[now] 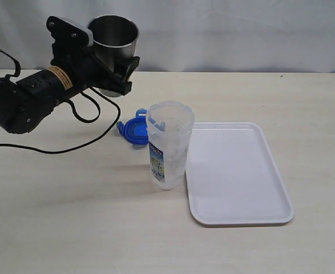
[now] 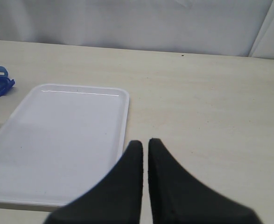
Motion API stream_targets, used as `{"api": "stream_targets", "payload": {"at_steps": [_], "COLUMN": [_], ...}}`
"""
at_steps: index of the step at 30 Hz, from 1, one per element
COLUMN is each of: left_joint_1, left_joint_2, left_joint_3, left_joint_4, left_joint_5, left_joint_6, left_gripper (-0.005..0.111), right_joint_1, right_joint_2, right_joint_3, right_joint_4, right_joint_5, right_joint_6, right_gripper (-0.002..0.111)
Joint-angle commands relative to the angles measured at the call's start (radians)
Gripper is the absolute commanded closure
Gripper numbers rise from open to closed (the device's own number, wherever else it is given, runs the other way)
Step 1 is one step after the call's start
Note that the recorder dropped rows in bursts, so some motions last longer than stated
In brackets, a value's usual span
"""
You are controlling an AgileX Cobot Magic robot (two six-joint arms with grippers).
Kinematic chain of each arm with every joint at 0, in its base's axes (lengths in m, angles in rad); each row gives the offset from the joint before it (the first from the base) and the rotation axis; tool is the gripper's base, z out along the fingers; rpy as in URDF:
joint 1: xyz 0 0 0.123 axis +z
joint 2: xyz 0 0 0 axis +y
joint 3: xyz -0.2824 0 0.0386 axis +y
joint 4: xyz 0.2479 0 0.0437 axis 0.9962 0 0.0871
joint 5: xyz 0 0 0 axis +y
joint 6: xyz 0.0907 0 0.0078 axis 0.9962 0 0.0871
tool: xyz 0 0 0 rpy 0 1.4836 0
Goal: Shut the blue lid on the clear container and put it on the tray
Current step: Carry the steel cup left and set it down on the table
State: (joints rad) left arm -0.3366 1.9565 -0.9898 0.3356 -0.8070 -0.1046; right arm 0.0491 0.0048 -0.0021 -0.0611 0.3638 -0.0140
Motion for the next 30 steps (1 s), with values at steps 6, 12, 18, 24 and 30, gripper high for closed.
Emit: {"api": "stream_targets", "payload": {"at_steps": [6,12,18,24,30], "left_joint_1": [0.127,0.249,0.341,0.36,0.36], "left_joint_2": [0.116,0.176,0.256,0.342,0.423], "left_joint_3": [-0.122,-0.122,-0.144,-0.242,-0.344], "left_joint_4": [-0.033,-0.031,-0.031,-0.031,0.02], "left_joint_5": [-0.034,-0.066,-0.174,-0.166,-0.151], "left_joint_6": [-0.134,-0.161,-0.167,-0.169,-0.226], "left_gripper": [0.107,0.107,0.107,0.107,0.107], "right_joint_1": [-0.004,-0.004,-0.004,-0.004,-0.004], "right_joint_2": [-0.005,-0.005,-0.005,-0.005,-0.005], "right_joint_3": [0.002,0.002,0.002,0.002,0.002], "right_joint_4": [-0.001,-0.001,-0.001,-0.001,-0.001], "right_joint_5": [-0.011,-0.011,-0.011,-0.011,-0.011], "right_joint_6": [0.002,0.002,0.002,0.002,0.002], "right_gripper": [0.104,0.104,0.104,0.104,0.104]}}
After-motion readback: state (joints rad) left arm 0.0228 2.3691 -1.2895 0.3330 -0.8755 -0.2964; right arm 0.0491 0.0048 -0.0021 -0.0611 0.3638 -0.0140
